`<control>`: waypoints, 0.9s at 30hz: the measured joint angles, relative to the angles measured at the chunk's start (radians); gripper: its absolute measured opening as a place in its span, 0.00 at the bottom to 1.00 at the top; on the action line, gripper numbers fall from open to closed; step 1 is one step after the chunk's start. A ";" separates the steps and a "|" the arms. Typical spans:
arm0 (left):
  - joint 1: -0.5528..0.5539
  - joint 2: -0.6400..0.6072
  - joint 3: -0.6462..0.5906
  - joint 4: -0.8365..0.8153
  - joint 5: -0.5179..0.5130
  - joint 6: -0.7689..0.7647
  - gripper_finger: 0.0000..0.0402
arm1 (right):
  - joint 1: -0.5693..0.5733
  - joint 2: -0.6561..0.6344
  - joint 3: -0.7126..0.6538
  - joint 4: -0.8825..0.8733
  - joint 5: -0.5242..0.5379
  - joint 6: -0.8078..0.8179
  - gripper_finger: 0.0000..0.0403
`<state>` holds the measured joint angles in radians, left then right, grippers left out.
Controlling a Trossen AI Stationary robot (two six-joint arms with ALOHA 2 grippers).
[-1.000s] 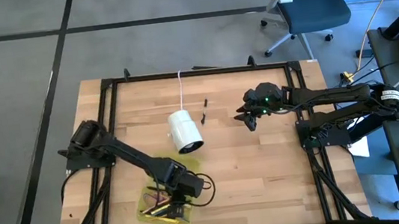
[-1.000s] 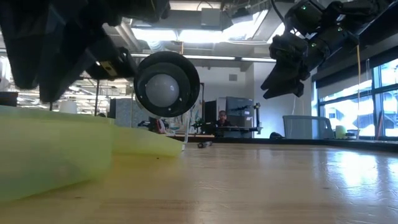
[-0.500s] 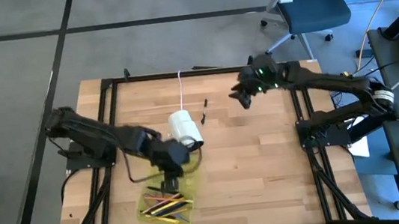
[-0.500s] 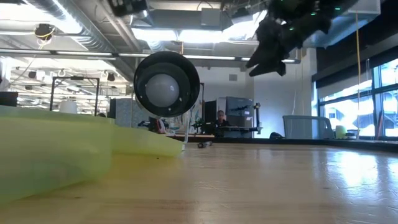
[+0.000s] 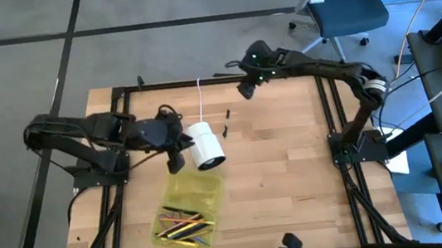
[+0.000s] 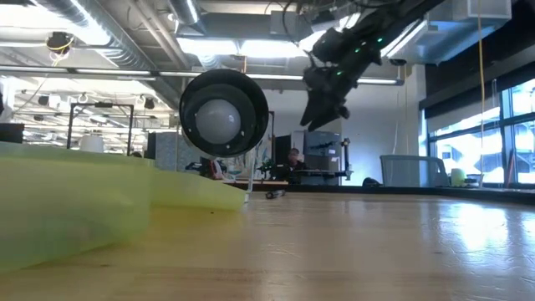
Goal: Pick & place school supplies into a supply box
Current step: Put the transparent black pen into the supply box
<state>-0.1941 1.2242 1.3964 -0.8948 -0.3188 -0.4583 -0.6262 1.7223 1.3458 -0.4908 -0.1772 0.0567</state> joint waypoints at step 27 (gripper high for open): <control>0.066 0.013 0.000 -0.004 0.051 0.042 0.14 | 0.167 0.263 0.022 0.078 0.052 0.414 0.47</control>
<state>-0.1276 1.2377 1.3964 -0.8986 -0.2676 -0.4160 -0.4587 1.9857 1.3678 -0.4130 -0.1253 0.4711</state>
